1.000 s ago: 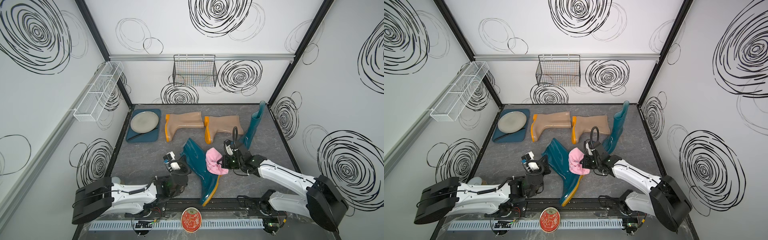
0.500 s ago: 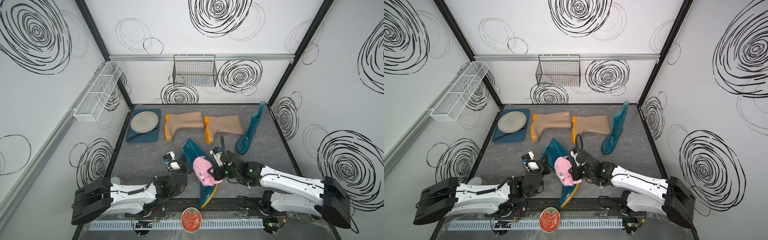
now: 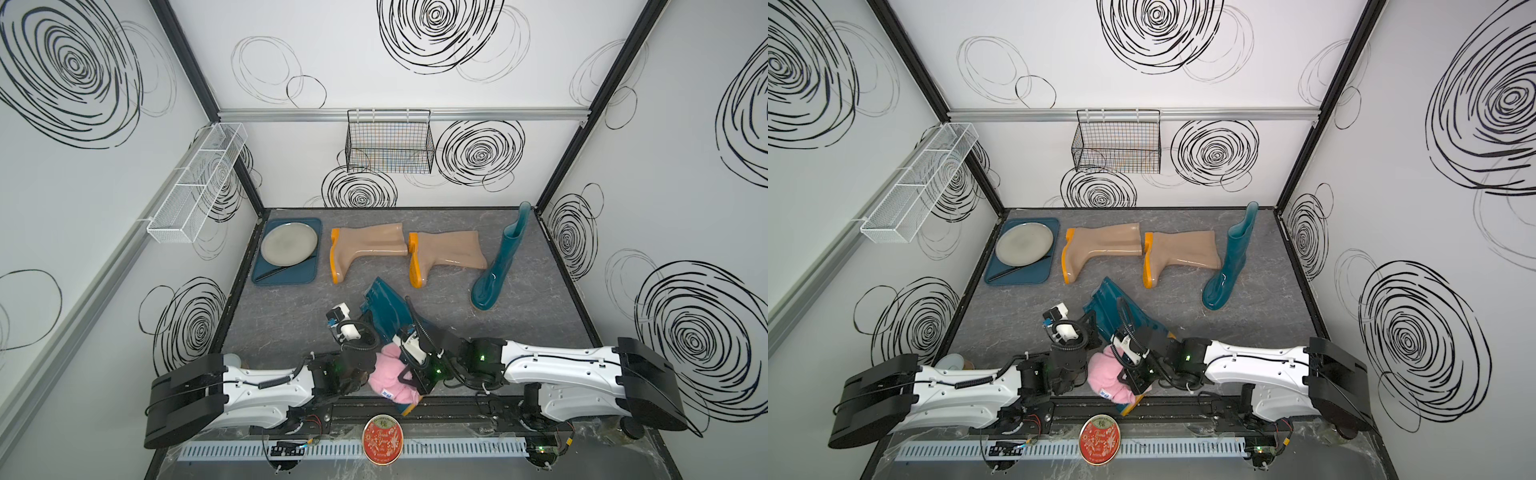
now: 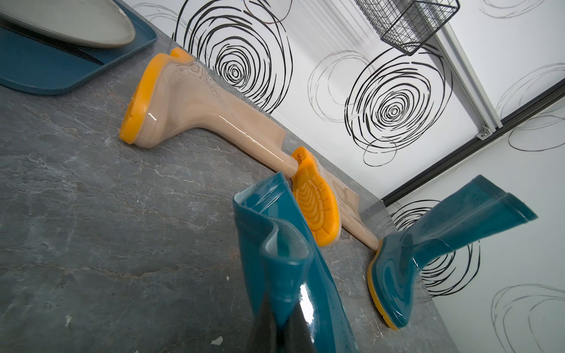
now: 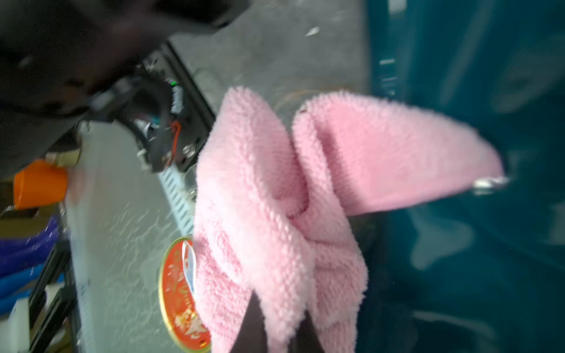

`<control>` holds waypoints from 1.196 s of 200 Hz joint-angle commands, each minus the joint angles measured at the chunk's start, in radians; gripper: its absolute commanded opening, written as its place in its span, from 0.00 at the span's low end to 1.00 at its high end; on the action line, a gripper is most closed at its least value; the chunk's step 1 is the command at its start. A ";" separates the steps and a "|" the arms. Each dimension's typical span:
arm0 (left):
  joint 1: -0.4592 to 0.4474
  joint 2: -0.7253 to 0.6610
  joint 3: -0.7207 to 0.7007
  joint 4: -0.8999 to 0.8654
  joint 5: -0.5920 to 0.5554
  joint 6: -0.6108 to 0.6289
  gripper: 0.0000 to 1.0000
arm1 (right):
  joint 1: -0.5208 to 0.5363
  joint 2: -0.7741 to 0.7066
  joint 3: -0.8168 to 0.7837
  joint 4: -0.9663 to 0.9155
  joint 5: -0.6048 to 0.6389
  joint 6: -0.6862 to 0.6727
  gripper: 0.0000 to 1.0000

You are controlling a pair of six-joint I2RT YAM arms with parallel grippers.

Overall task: Wipe the rubber boots with a cloth
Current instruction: Wipe the dirt off the rubber boot, then pick up the rubber boot from the center of the board.

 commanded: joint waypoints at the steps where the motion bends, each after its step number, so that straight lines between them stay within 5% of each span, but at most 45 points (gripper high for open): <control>1: -0.003 0.001 0.012 0.030 -0.030 -0.009 0.00 | 0.026 0.047 0.018 -0.011 -0.087 -0.046 0.00; 28: -0.003 0.001 0.011 0.030 -0.026 -0.011 0.00 | -0.028 -0.023 -0.006 -0.066 0.001 -0.027 0.00; 59: 0.002 -0.001 0.016 0.039 -0.020 0.009 0.00 | -0.318 -0.225 -0.140 -0.070 0.064 0.060 0.00; 86: 0.001 -0.014 0.029 0.059 -0.013 0.051 0.00 | -0.449 -0.366 -0.192 -0.082 0.093 0.090 0.00; 147: -0.052 -0.035 0.199 0.168 -0.003 0.385 0.00 | -0.537 -0.773 0.061 -0.408 0.551 0.045 0.00; 204: -0.161 0.135 0.471 0.331 0.106 0.725 0.00 | -0.544 -0.793 0.441 -0.736 0.970 -0.021 0.00; 239: -0.237 0.267 0.659 0.343 0.209 0.864 0.00 | -0.542 -0.796 0.619 -0.785 1.020 -0.080 0.00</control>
